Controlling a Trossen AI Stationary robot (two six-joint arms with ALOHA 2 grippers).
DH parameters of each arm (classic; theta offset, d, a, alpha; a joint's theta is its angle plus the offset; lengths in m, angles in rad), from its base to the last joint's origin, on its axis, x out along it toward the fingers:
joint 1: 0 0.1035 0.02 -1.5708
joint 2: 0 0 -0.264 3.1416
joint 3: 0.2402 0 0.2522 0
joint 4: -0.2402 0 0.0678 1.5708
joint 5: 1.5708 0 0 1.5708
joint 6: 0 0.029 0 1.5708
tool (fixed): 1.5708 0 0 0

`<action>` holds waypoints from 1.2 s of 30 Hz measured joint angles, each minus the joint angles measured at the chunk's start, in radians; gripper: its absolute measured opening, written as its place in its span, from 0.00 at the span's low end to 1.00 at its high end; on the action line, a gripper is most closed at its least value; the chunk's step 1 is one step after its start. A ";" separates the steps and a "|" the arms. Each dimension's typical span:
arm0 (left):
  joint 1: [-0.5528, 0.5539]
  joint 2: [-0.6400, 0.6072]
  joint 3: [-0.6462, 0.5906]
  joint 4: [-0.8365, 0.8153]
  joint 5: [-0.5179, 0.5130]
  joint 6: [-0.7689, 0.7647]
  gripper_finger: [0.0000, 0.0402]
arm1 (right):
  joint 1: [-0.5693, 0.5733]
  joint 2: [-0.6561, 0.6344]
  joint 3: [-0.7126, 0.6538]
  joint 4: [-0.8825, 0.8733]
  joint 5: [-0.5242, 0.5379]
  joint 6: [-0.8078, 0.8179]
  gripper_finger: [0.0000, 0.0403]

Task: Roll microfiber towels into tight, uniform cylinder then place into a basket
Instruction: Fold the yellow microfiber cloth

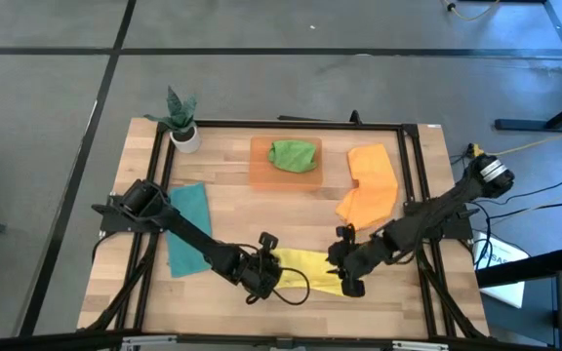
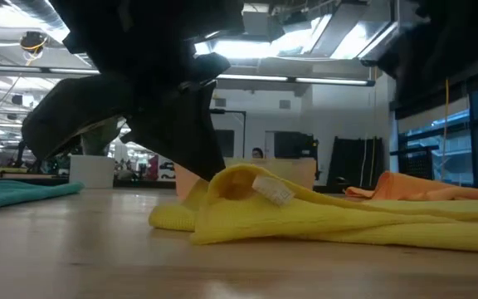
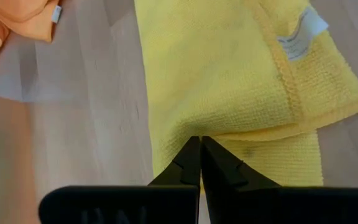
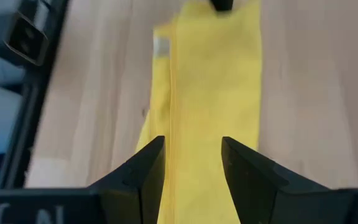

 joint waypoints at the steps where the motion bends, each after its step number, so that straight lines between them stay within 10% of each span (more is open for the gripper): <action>1: -0.002 0.000 0.000 -0.003 0.000 0.000 0.00 | 0.011 0.013 0.000 -0.011 0.001 0.019 0.40; 36: -0.017 0.000 0.001 -0.135 0.000 -0.101 0.00 | 0.184 0.138 0.000 -0.296 0.043 0.378 0.39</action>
